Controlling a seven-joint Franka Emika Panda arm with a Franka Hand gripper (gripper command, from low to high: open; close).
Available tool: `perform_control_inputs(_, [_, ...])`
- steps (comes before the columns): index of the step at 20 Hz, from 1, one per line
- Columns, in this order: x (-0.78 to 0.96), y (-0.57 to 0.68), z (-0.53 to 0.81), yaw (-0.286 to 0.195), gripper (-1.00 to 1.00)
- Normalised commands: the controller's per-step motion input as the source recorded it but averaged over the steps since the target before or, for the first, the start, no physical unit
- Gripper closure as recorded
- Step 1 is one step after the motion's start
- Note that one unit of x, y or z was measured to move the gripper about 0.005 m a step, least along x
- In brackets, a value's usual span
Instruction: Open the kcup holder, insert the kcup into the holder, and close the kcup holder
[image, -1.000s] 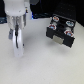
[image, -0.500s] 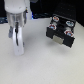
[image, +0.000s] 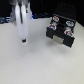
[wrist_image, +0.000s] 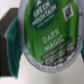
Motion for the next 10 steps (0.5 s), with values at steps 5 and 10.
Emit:
perform_control_inputs(5, [0.12, 0.66, 0.69, 0.006, 1.00])
perform_control_inputs(10, [0.15, 0.66, 0.54, 0.005, 1.00])
